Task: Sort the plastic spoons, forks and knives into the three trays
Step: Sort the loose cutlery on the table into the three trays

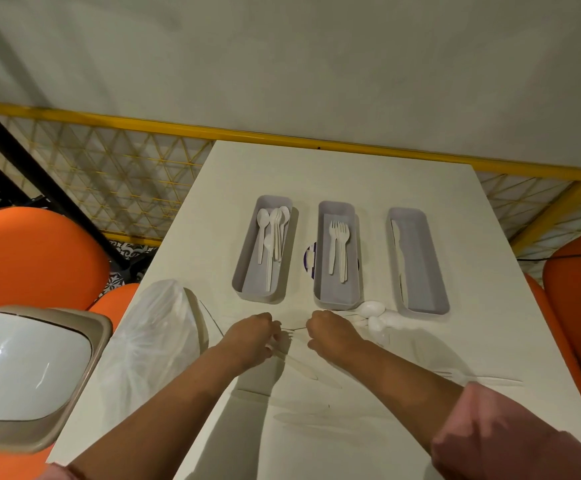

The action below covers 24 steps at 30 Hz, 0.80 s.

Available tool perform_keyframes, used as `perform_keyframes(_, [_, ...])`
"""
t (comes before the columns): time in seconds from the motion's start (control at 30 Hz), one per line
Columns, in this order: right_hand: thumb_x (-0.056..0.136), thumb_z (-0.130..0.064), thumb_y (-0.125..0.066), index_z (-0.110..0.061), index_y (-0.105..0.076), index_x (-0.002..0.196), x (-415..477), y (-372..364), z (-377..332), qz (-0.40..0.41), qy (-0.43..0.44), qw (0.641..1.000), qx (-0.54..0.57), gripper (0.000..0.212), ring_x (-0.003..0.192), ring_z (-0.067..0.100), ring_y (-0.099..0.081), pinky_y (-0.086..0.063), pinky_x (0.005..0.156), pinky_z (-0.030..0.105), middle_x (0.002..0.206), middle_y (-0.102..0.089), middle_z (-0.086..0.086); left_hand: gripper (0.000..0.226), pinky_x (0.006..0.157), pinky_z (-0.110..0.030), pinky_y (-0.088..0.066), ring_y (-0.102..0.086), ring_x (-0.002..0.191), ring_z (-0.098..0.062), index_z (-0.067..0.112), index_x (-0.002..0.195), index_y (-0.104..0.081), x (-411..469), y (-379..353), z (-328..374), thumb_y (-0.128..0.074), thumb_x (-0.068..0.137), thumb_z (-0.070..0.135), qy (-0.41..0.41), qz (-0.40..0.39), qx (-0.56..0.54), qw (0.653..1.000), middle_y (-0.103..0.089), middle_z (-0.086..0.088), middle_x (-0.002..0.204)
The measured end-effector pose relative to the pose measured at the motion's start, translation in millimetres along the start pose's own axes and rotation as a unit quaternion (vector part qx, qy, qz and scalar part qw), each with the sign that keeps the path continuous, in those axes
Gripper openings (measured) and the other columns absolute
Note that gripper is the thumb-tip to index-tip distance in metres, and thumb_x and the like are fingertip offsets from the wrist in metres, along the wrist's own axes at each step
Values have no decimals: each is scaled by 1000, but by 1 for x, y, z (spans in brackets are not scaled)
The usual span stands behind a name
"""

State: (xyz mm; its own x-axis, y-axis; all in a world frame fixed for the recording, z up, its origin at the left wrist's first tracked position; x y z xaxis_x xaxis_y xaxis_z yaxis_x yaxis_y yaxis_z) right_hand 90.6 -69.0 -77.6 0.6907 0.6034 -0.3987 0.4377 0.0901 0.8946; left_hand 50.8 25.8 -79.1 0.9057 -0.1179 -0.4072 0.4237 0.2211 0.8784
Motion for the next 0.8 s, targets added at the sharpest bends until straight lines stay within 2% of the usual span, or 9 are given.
perform_keyframes(0.13, [92, -10, -47, 0, -59, 111, -4, -1, -3, 16, 3, 999, -29, 24, 112, 28, -50, -44, 86, 34, 118, -56, 14, 27, 87, -28, -51, -60, 100, -22, 19, 112, -64, -5, -5, -1, -57, 87, 11, 6, 26, -18, 999, -56, -2, 105])
perform_keyframes(0.23, [89, -14, -50, 0, -60, 110, -7, -4, -5, 6, 7, 999, -49, 26, 114, 27, -47, -44, 86, 33, 116, -57, 13, 29, 79, -28, -49, -60, 97, -22, 19, 110, -64, -7, -3, 2, -51, 88, 5, -2, 49, -28, 998, -42, 4, 93])
perform_keyframes(0.33, [87, -13, -51, -1, -60, 110, -10, -4, -3, 1, 3, 998, -56, 27, 115, 27, -45, -44, 87, 34, 116, -58, 13, 28, 76, -27, -47, -56, 93, -21, 18, 108, -64, -7, -1, 4, -51, 88, 4, -10, 61, -28, 998, -37, 6, 92])
perform_keyframes(0.5, [88, -6, -47, -3, -56, 111, -12, -3, 3, -11, 0, 999, -44, 25, 117, 27, -44, -42, 84, 35, 118, -58, 13, 24, 80, -27, -45, -41, 90, -14, 20, 105, -68, -8, 0, 4, -55, 87, 10, -19, 71, -30, 997, -44, 3, 97])
perform_keyframes(0.57, [87, -3, -45, -6, -53, 107, -14, -3, 5, -17, -1, 1000, -17, 21, 114, 29, -48, -39, 77, 35, 116, -58, 15, 20, 81, -27, -44, -41, 93, -16, 17, 103, -67, -9, -1, 3, -57, 87, 12, -17, 72, -22, 997, -52, -2, 107])
perform_keyframes(0.63, [88, -2, -43, -6, -52, 109, -16, -1, 10, -27, -7, 999, 33, 23, 110, 32, -52, -42, 79, 34, 116, -56, 15, 17, 80, -28, -41, -44, 96, -18, 16, 102, -66, -9, 1, 2, -57, 87, 16, -12, 77, -4, 997, -56, -2, 110])
perform_keyframes(0.7, [88, -3, -43, -14, -57, 93, -15, -1, 15, -41, -4, 995, 94, 19, 98, 29, -54, -41, 75, 31, 101, -56, 9, 16, 76, -25, -34, -45, 97, -17, 17, 101, -65, -9, 5, 0, -57, 88, 19, -8, 88, 3, 996, -58, 0, 109])
perform_keyframes(0.77, [87, -2, -43, -19, -41, 67, -15, 4, 21, -43, -13, 986, 163, 26, 82, 21, -47, -33, 62, 27, 75, -47, 0, 13, 77, -23, -28, -48, 98, -16, 18, 98, -65, -8, 11, -1, -57, 88, 17, -6, 103, -15, 995, -61, 3, 107])
perform_keyframes(0.8, [88, -2, -43, -16, -37, 65, -16, 8, 25, -43, -29, 977, 207, 27, 76, 20, -45, -31, 58, 26, 69, -40, -2, 12, 78, -24, -28, -50, 99, -16, 17, 95, -65, -7, 14, -1, -56, 88, 15, -5, 110, -29, 993, -63, 3, 105])
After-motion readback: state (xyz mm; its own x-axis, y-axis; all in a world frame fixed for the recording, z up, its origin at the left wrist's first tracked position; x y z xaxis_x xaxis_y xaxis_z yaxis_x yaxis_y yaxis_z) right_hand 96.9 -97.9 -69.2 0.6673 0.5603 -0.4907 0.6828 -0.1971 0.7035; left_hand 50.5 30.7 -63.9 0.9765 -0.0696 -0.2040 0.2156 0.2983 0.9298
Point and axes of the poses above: each hand's wrist, its own x-axis towards the middle knuckle, its own y-axis out of the back of the hand, z = x × y, the point moved 9 cm from there along x, towards the middle knuckle
